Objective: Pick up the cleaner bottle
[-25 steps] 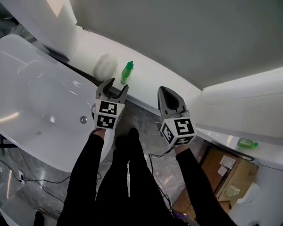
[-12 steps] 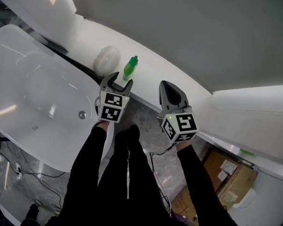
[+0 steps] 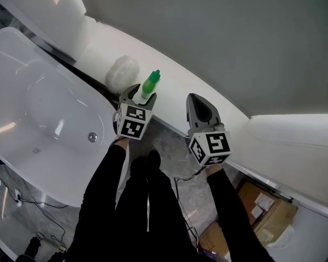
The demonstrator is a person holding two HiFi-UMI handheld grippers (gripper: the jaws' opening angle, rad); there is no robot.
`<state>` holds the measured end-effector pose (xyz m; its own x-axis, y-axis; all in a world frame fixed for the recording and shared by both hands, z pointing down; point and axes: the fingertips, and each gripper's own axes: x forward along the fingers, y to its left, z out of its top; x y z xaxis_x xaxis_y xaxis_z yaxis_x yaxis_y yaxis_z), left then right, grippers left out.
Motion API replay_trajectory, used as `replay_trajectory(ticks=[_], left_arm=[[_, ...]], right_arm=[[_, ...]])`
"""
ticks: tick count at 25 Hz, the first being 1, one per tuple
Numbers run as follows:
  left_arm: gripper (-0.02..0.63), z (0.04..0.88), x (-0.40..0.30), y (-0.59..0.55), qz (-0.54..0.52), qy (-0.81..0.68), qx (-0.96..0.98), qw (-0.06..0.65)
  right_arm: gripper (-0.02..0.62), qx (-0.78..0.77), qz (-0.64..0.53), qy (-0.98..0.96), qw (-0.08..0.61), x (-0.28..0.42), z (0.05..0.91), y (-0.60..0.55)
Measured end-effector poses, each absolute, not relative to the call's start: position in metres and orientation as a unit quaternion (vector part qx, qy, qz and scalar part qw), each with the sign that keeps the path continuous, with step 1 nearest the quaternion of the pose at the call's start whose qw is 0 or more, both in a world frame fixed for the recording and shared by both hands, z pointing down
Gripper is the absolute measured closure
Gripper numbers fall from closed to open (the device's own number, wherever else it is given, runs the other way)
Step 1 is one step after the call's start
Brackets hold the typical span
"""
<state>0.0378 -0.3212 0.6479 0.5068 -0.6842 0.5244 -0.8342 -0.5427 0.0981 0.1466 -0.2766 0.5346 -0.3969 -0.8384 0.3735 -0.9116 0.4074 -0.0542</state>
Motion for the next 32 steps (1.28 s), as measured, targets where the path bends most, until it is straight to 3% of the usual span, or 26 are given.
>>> replay_trajectory(ticks=[13,16,23,32], left_arm=[[0.36,0.681,0.056,-0.347,0.225,-0.461,0.842,0.166],[0.401,0.681,0.056,-0.35,0.222,-0.468,0.84,0.159],[0.417,0.679,0.056,-0.351,0.22,-0.473,0.841,0.14],[0.419,0.624,0.039,-0.352,0.184,-0.498,0.838,0.124]], right_arm=[[0.594,0.528,0.124,-0.827,0.148,0.163,0.561,-0.294],[0.595,0.527,0.124,-0.827,0.15,0.165,0.564,-0.295],[0.595,0.521,0.12,-0.83,0.156,0.163,0.567,-0.298],[0.594,0.511,0.117,-0.836,0.159,0.153,0.546,-0.299]])
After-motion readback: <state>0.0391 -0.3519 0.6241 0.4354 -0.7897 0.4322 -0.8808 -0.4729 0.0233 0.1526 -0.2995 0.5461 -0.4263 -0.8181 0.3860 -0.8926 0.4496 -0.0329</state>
